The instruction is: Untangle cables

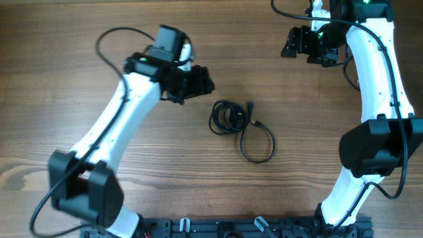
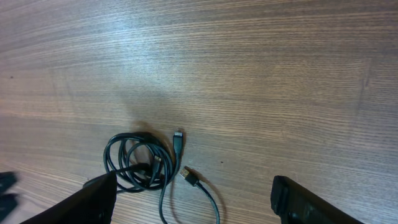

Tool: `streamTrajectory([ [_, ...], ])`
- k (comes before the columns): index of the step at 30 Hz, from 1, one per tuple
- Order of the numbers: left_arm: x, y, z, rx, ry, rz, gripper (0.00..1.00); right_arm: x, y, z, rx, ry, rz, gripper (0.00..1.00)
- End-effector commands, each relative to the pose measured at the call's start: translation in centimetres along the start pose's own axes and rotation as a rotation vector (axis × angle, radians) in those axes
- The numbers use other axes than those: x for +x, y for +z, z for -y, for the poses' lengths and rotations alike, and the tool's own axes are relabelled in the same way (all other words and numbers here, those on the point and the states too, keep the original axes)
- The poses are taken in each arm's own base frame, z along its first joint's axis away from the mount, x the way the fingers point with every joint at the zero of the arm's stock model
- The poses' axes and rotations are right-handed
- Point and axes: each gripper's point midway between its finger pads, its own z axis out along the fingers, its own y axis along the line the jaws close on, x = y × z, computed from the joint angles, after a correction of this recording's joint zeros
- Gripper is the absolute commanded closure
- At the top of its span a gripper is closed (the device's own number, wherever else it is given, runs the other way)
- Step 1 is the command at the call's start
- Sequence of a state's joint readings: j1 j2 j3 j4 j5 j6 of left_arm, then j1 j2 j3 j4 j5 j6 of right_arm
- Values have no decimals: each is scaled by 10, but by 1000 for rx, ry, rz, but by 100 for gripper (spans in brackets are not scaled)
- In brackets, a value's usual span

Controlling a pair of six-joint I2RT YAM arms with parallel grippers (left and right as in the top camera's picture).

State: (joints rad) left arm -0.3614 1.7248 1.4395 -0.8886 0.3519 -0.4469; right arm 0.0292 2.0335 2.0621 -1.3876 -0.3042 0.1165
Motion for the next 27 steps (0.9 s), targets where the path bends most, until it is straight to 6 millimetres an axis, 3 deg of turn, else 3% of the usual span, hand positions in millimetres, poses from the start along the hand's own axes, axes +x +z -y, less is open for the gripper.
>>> streamTrajectory([
  [1,17,45,-3,-45,16,-99,40,0,8,6,21,19,-15,18],
  [3,27,63,-6,-64,33,-146,48,0,11,7,22,21,-20,18],
  [5,33,73,-5,-67,91,-173,50,0,13,8,22,26,-26,18],
  [9,38,79,5,-53,186,-177,59,4,17,9,25,34,-52,18],
  [13,40,86,1,-62,211,-193,59,7,17,9,23,38,-63,17],
  [17,46,96,-4,-69,203,-225,74,8,17,9,23,40,-66,17],
  [20,51,100,3,-63,225,-228,78,10,17,9,24,42,-74,17],
  [23,53,103,11,-51,248,-219,96,11,17,9,25,43,-79,17],
  [25,45,101,15,-37,251,-192,96,12,17,8,21,43,-83,17],
  [27,33,84,27,4,253,-152,96,13,17,5,17,37,-86,17],
])
